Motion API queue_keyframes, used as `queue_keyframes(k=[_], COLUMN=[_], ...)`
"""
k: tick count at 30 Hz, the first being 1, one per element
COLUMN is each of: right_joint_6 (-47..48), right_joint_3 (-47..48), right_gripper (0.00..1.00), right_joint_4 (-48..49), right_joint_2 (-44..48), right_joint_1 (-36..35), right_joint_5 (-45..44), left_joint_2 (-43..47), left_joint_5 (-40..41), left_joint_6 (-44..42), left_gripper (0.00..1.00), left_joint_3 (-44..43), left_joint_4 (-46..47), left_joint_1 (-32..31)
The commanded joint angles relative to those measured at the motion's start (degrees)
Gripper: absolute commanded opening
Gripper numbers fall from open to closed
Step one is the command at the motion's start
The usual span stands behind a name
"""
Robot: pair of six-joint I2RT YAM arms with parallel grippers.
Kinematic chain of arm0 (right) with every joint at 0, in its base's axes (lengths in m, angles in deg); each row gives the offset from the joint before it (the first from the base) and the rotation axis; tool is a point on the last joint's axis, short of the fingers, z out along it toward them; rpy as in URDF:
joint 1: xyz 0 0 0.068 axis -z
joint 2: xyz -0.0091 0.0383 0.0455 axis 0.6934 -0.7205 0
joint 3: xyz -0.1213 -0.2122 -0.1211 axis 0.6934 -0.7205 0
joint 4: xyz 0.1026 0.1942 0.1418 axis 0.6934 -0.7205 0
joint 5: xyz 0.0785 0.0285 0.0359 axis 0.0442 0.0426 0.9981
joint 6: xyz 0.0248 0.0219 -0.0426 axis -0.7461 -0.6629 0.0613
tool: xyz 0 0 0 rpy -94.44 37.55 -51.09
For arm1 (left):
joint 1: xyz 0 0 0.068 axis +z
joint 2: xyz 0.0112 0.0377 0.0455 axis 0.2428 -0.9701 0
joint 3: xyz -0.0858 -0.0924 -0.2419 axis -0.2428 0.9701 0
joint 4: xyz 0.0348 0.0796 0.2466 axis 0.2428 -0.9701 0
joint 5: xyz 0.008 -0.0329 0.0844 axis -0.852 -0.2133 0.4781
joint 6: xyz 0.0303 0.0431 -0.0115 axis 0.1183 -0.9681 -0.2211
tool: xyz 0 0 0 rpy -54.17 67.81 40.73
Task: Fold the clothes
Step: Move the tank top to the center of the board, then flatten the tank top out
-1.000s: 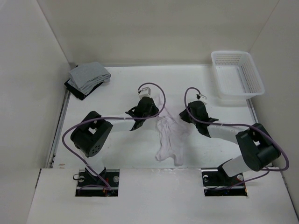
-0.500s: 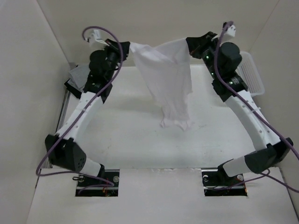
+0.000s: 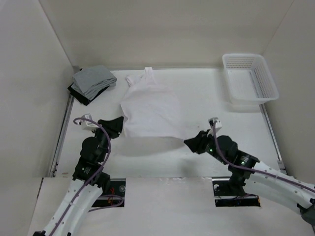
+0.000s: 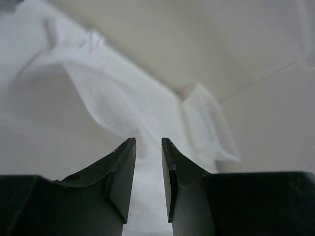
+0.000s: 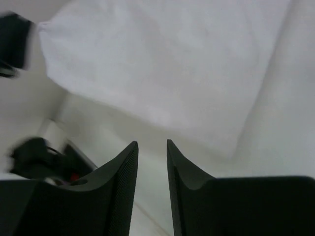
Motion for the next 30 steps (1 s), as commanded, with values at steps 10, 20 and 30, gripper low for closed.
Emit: queue_keyframes(k=[10,20,30], right_joint_6=[-0.74,1.63,1.37], right_joint_3=[2.42,7.88,4.18], right_gripper=[0.45,0.22,0.24], right_joint_4=[6.54,11.98,14.54], right_joint_2=[-22.62,-31.25,-27.38], right_joint_1=[17.48,22.85,22.85], right_joint_5=[1.6,0.81,1.08], left_joint_2=[-3.22,-43.99,-53.42], left_joint_5=[0.88,7.37,11.51], left_joint_6=[3.1,12.23,22.17], left_gripper=[0.34,0.31,0.31], left_joint_3=[5.13,-2.59,-8.84], left_joint_4=[-16.18,-5.01,-12.65], left_joint_1=[6.32,-21.0,-26.64])
